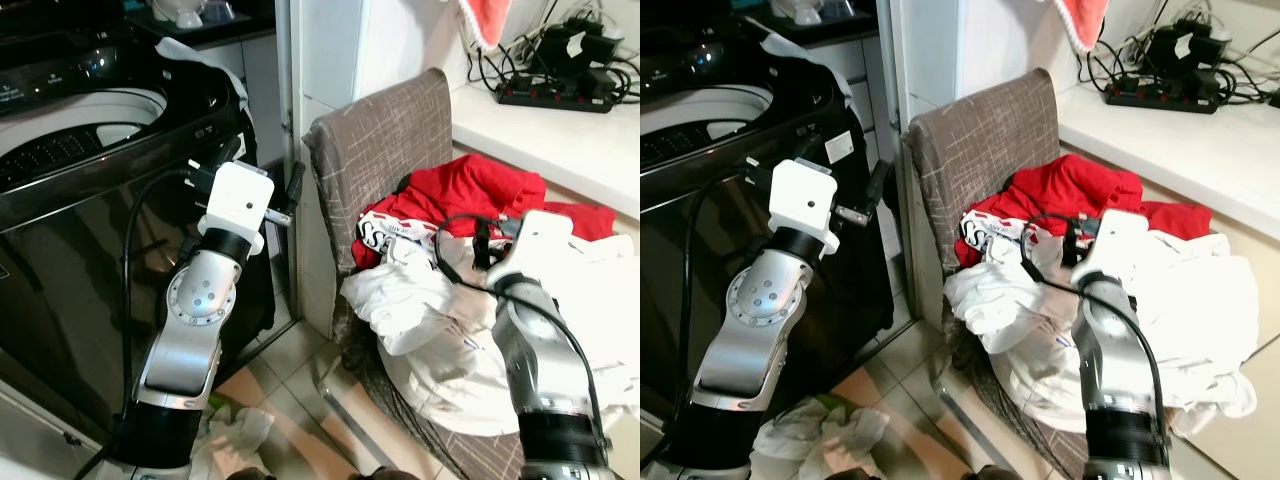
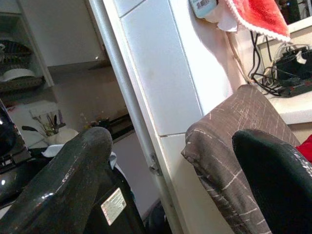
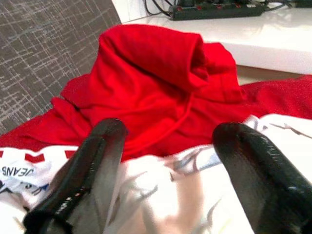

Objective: Clothes washing

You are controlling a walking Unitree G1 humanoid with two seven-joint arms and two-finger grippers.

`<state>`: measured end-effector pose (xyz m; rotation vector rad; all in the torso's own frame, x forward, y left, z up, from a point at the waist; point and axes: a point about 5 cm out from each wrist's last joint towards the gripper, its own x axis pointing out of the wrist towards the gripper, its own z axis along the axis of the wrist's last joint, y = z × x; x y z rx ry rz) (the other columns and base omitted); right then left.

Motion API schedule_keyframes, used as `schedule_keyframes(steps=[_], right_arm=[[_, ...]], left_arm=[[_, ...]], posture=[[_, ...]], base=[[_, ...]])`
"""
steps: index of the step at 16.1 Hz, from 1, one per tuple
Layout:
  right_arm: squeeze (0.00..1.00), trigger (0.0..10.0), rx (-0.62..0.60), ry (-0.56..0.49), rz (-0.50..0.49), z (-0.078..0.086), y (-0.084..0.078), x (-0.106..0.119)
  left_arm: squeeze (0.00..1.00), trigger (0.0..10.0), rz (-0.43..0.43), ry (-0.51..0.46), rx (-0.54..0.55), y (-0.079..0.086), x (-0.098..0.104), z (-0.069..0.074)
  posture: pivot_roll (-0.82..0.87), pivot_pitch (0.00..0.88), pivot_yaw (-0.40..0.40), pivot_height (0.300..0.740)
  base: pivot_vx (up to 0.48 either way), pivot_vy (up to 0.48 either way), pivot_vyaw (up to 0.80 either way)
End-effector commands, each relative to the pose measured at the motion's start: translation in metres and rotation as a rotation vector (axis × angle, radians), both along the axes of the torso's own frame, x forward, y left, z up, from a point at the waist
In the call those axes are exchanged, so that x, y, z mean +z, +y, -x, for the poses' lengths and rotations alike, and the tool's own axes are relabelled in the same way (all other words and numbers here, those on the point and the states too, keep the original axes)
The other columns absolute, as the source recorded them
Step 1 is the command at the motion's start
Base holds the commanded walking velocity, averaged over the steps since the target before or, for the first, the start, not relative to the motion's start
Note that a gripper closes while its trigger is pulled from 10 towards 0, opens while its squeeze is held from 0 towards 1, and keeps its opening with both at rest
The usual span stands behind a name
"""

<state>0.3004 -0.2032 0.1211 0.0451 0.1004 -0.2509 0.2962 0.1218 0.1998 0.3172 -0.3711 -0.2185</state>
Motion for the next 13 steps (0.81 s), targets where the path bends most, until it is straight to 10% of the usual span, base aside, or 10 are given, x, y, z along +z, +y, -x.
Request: schedule_keyframes(steps=[1, 7, 10, 11, 13], right_arm=[[1.00, 10.0, 0.025, -0.007, -0.007, 0.002, 0.005, 0.008], [1.00, 10.0, -0.100, 0.010, -0.057, -0.006, -0.013, 0.020], [1.00, 10.0, -0.249, 0.195, -0.150, 0.008, -0.026, 0.008], [0.00, 10.0, -0.254, 0.242, -0.136, 0.014, -0.026, 0.003], [0.00, 10.0, -0.255, 0.357, -0.121, 0.031, -0.024, -0.009]], left_arm=[[0.00, 10.0, -0.016, -0.005, -0.006, 0.000, 0.001, -0.001], [0.00, 10.0, -0.021, -0.006, -0.019, -0.003, 0.001, -0.002], [0.00, 10.0, -0.024, -0.008, -0.016, -0.002, 0.001, -0.001], [0.00, 10.0, -0.023, -0.007, -0.016, -0.002, 0.001, -0.001], [0.00, 10.0, -0.018, -0.007, -0.017, -0.003, 0.001, 0.000]], posture=[[-0.03, 0.015, -0.009, 0.723], [-0.04, 0.001, -0.008, 0.723], [-0.04, 0.002, -0.017, 0.723], [-0.04, 0.004, -0.019, 0.723], [-0.06, 0.015, -0.024, 0.723]], base=[[0.000, 0.000, 0.00], [0.000, 0.000, 0.00], [0.000, 0.000, 0.00], [0.000, 0.000, 0.00], [0.000, 0.000, 0.00]])
